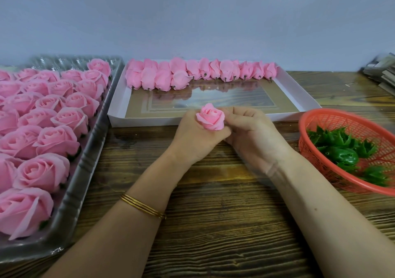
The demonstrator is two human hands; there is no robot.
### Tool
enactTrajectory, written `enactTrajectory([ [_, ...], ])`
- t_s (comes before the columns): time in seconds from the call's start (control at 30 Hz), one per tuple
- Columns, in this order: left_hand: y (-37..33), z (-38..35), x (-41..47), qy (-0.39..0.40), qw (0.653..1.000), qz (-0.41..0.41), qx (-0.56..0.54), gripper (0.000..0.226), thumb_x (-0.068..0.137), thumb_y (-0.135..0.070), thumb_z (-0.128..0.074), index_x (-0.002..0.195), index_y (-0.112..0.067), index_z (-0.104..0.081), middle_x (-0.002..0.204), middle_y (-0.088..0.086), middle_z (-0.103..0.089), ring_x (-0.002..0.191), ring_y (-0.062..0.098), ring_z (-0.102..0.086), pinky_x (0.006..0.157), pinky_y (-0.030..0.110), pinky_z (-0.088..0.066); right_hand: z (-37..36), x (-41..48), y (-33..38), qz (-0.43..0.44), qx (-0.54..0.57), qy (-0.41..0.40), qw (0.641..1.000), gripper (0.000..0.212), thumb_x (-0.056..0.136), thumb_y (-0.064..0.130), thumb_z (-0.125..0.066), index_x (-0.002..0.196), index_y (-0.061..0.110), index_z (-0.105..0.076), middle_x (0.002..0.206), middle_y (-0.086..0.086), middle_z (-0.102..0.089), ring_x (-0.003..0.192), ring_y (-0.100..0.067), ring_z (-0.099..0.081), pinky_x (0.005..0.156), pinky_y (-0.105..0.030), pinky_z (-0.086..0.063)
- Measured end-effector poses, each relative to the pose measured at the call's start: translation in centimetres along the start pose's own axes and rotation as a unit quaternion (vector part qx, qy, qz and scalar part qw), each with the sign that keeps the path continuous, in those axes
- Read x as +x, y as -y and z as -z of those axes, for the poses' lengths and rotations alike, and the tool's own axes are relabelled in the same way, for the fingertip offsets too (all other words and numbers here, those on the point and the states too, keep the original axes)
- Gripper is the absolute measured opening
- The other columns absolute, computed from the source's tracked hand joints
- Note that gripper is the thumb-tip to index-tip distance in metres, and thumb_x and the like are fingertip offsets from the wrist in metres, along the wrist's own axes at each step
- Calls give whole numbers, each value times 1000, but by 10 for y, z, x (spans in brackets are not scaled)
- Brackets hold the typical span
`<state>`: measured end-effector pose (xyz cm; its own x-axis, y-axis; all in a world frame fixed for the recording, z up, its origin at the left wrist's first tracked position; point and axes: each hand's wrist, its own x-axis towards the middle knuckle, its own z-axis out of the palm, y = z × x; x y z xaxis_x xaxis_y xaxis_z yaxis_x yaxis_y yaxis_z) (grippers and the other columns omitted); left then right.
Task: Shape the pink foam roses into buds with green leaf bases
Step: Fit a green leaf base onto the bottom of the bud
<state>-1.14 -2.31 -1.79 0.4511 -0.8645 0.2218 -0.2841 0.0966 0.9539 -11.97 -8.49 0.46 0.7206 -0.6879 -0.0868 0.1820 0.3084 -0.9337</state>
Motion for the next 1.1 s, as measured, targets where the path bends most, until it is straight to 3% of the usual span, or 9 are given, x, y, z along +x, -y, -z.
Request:
enactTrajectory([
  [0.13, -1, 0, 0, -14, 1000, -2, -19, 23, 76, 0, -74, 63, -17, -66, 60, -11, -61, 57, 0, -53, 58, 17, -45, 3, 3, -1, 1, -1, -27, 1000, 11, 87, 8, -57, 86, -1, -63, 92, -19, -61, 91, -25, -58, 86, -31, -49],
  [0.23, -1, 0, 0, -16, 1000, 3, -11, 13, 76, -1, -74, 70, -12, -71, 65, -1, -68, 62, 4, -57, 62, 25, -49, 3, 2, 1, 8, 3, -32, 999, 25, 73, 25, -66, 83, 3, -64, 101, -20, -58, 97, -26, -55, 89, -34, -45],
  [0.3, 1, 0, 1, -14, 1000, 3, 2, 11, 75, -2, -74, 70, -11, -69, 67, 3, -68, 64, 7, -57, 63, 31, -50, 2, 0, 1, 13, -11, -16, 1000, 31, 73, 25, -66, 88, -2, -67, 99, -21, -63, 95, -26, -59, 86, -31, -50],
  [0.43, 3, 1, 1, -10, 1000, -8, 6, 29, 74, -3, -74, 62, -27, -64, 59, -15, -61, 60, 1, -55, 58, 18, -45, 2, 0, 0, 17, -12, -4, 1000, 45, 76, 11, -63, 107, -22, -58, 106, -28, -57, 101, -30, -56, 94, -35, -47],
  [0.5, 1, 2, 1, -3, 1000, -13, 0, 36, 74, -2, -73, 58, -33, -65, 57, -18, -61, 58, -3, -54, 56, 13, -43, 3, 0, 1, 7, -9, -8, 1000, 49, 73, 10, -63, 111, -21, -56, 110, -28, -56, 103, -30, -54, 100, -39, -44],
  [0.57, 0, 1, 0, 2, 1000, -19, -2, 45, 75, 1, -72, 56, -39, -65, 54, -21, -59, 55, -7, -53, 54, 9, -40, 2, -1, 1, -2, -10, -7, 1000, 37, 72, 9, -63, 101, -14, -61, 109, -28, -56, 102, -30, -55, 98, -39, -46],
  [0.67, -1, 1, 0, 6, 1000, -10, -11, 40, 75, 1, -73, 53, -30, -61, 53, -20, -57, 53, -6, -51, 53, 10, -40, 1, -1, 2, -1, -17, -16, 1000, 10, 77, 4, -59, 85, -1, -60, 100, -21, -55, 95, -27, -52, 81, -30, -46],
  [0.83, -8, -1, -4, 63, 998, 14, -24, 36, 77, 3, -73, 59, -28, -64, 60, -16, -59, 61, 1, -53, 64, 18, -44, 3, -2, 6, 46, 15, -2, 999, 6, 69, 9, -67, 74, 9, -63, 77, -4, -63, 73, -15, -57, 65, -23, -47],
  [1.1, -13, -2, -8, 148, 989, 17, -8, 16, 77, 7, -71, 76, 10, -55, 69, 9, -50, 68, 14, -48, 64, 28, -39, 3, -4, 6, 60, -22, 47, 997, 8, 69, 5, -59, 76, 4, -63, 96, -11, -61, 85, 0, -65, 76, -18, -49],
])
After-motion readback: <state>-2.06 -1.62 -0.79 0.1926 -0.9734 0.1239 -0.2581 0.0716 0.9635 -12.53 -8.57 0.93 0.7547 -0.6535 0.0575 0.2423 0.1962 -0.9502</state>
